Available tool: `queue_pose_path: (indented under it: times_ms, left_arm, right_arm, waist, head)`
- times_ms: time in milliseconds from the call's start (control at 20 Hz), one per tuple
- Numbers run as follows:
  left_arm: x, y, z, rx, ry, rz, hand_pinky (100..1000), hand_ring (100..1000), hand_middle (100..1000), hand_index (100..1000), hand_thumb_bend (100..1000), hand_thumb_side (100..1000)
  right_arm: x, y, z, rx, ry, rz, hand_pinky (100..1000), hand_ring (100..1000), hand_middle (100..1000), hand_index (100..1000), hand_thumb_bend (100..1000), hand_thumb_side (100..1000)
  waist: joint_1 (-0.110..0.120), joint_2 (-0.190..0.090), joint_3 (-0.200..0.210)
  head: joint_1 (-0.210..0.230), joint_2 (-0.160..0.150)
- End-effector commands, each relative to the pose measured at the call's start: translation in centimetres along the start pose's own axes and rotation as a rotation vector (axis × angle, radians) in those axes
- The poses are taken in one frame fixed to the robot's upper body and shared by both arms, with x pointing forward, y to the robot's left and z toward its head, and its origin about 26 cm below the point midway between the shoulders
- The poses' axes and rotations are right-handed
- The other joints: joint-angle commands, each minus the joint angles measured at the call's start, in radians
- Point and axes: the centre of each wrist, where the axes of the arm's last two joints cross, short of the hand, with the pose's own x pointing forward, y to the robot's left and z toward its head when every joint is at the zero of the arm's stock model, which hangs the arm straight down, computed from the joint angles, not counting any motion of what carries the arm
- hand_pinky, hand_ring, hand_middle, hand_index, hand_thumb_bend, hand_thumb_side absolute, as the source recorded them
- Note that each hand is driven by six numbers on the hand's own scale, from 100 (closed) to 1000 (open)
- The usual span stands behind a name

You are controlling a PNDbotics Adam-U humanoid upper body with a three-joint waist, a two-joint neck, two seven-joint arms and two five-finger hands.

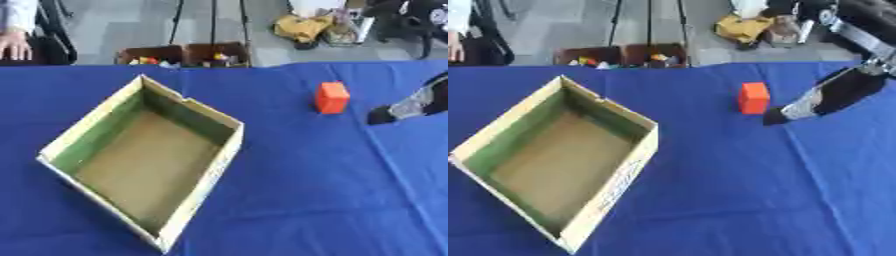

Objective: Pick up objects on the table and place them in the box.

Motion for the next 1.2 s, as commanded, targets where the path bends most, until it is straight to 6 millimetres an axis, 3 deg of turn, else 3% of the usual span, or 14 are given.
queue_pose_path:
  times_ms: [50,300,650,1200]
  left_arm:
    - [0.4,0.0,-0.5,-0.023,-0.021,0.000,585,709,777,917,100,804]
    - [0.4,0.0,-0.5,-0.027,-0.017,0.004,585,708,777,917,100,805]
    - [0.4,0.0,-0.5,-0.030,-0.013,0.007,585,708,777,916,100,803]
    - [0.4,-0.2,-0.3,-0.036,-0.002,0.010,585,708,778,914,100,801]
  right_arm:
    - [-0.9,-1.1,-0.3,0.042,0.015,0.038,782,917,913,923,896,473]
    - [-2.1,-0.8,-1.2,0.090,0.032,0.024,773,908,912,924,886,409]
    - [-3.2,-0.2,-2.1,0.136,0.058,0.005,767,894,901,922,887,385]
    - [-5.5,1.5,-4.0,0.173,0.151,-0.048,712,820,838,884,879,326]
  waist:
    - [0.013,-0.022,0.005]
    - [0.013,-0.024,0.010]
    - [0.011,-0.027,0.009]
    - [0.013,-0.026,0.013]
  head:
    - [-0.007,-0.002]
    - [-0.004,-0.011]
    - [0.001,-0.024]
    - [-0.012,-0.008]
